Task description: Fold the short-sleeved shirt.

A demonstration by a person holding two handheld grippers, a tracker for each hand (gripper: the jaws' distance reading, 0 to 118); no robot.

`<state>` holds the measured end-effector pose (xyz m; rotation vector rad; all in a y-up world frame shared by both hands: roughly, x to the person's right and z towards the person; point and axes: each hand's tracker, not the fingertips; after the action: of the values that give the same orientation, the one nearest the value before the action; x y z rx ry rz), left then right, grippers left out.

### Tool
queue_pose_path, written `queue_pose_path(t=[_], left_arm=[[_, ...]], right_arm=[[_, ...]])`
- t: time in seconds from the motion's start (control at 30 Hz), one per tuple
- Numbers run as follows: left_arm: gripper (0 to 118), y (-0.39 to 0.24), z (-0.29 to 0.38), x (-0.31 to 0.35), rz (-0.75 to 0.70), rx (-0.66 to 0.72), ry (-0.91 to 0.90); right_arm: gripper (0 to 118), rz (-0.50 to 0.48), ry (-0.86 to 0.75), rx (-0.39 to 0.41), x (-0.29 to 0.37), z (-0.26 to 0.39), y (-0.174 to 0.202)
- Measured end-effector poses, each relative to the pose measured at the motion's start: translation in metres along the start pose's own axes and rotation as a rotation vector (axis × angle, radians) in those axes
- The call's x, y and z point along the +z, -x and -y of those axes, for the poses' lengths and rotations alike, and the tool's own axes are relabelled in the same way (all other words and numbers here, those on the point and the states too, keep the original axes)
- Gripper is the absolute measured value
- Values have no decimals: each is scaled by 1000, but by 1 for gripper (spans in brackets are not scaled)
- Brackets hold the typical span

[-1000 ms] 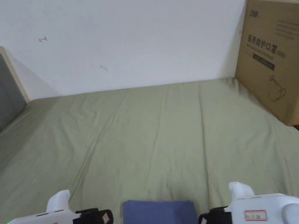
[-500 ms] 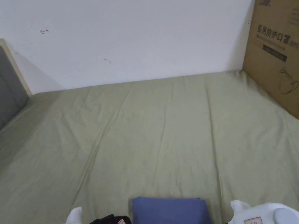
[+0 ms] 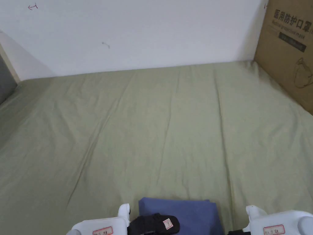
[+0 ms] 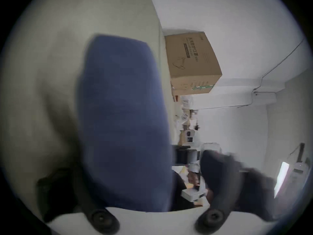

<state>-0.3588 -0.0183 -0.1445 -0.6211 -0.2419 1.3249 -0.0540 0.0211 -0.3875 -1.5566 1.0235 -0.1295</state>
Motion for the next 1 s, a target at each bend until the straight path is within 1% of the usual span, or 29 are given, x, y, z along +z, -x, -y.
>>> queue_pose_path(t=[0.03, 0.07, 0.1, 0.13, 0.17, 0.2, 0.27, 0.4, 0.47, 0.57, 0.7, 0.77, 0.83, 0.9, 1.0], left_arm=[[30, -1, 1, 3, -79, -17, -18], [29, -1, 2, 4, -245, -48, -27], [29, 0, 4, 3, -309, -36, -18], [29, -1, 6, 5, -191, 0, -30], [29, -10, 6, 5, -188, -11, -37], [29, -21, 6, 4, -253, -77, -33], [29, -40, 6, 6, -309, -178, -19], [28, -83, -1, 40, -368, -312, -84], [28, -98, -11, 69, -420, -342, -130], [28, -111, -32, 124, -525, -337, -189], [28, -121, -59, 184, -833, -438, -164], [28, -117, -73, 206, -969, -454, -145], [28, -113, -83, 223, -1081, -468, -148], [28, -107, -93, 236, -1204, -514, -144], [29, -92, -107, 243, -1337, -533, -70]], right_arm=[[0, -7, -1, -12, 1, 0, -1], [0, -16, -3, -24, 2, 1, -2], [0, -61, -12, -34, 4, 2, -2], [0, -74, -16, -33, 7, 3, 0], [0, -54, -17, -28, 9, 4, 2], [0, -40, -23, -21, 11, 4, 5], [0, -37, -40, -9, 19, 6, 11], [0, -107, -99, 19, 46, 11, 30], [0, -110, -129, 51, 60, 14, 40], [0, -96, -169, 113, 78, 19, 54], [0, -80, -191, 141, 94, 28, 66], [0, -67, -199, 150, 97, 30, 69], [0, -47, -203, 162, 98, 31, 71], [0, -31, -205, 167, 96, 33, 73], [0, -22, -196, 145, 93, 36, 78]])
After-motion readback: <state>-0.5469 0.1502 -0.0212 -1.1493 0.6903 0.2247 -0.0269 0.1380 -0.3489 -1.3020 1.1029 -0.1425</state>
